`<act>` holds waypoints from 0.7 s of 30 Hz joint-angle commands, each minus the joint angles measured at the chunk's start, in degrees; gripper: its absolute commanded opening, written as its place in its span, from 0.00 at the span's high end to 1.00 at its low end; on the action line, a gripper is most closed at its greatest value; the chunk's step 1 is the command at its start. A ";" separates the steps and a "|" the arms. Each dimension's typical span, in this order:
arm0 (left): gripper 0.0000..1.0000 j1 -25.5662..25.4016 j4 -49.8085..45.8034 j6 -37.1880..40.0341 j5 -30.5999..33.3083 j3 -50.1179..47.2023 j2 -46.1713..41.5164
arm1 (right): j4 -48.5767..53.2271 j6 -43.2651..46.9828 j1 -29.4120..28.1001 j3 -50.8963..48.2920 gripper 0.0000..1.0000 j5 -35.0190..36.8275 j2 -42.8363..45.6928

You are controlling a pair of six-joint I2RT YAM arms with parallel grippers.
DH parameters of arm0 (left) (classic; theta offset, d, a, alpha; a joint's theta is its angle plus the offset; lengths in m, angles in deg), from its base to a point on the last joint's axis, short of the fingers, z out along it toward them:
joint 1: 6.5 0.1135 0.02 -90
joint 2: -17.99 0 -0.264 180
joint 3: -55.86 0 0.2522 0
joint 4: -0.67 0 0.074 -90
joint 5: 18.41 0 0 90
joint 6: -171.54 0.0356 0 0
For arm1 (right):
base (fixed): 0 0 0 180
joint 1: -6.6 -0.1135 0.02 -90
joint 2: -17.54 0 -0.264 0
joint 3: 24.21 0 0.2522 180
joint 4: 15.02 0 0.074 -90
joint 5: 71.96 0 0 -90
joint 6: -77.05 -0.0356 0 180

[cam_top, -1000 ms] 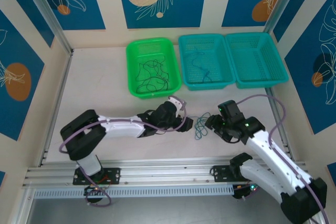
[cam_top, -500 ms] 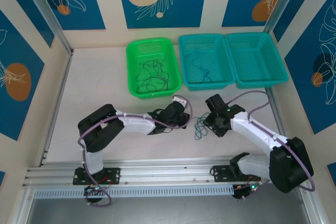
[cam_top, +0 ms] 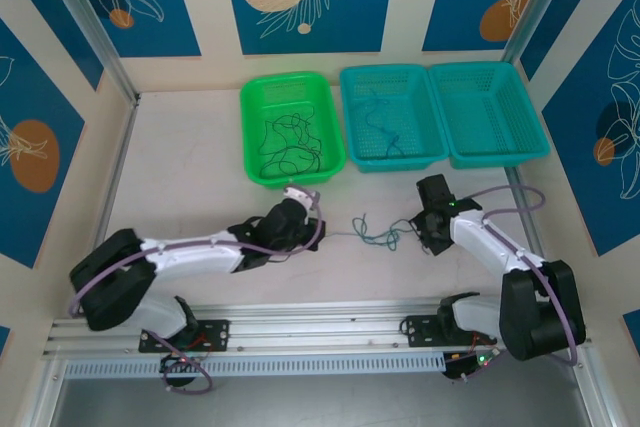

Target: Untangle the cables

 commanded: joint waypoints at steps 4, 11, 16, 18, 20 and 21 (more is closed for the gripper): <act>1.00 3.60 -11.99 -1.54 5.64 -9.59 -17.31 | 3.16 -1.89 4.57 -0.16 1.00 3.56 4.54; 1.00 7.99 -29.83 -2.53 11.32 -17.41 -45.79 | 2.18 5.19 9.40 1.99 1.00 3.59 7.78; 1.00 10.52 -29.68 -3.43 5.45 -21.50 -55.66 | -9.02 22.81 0.72 4.36 0.76 -14.49 4.85; 1.00 10.65 -28.40 -3.51 4.04 -21.90 -54.66 | -6.77 26.18 -3.91 7.30 0.51 -14.80 3.96; 1.00 10.69 -28.19 -3.47 3.61 -21.39 -52.47 | -4.14 27.84 -7.13 10.01 0.42 -14.12 4.69; 1.00 10.68 -28.02 -3.19 3.44 -20.96 -51.07 | -3.93 28.43 -8.26 10.76 0.41 -14.92 5.71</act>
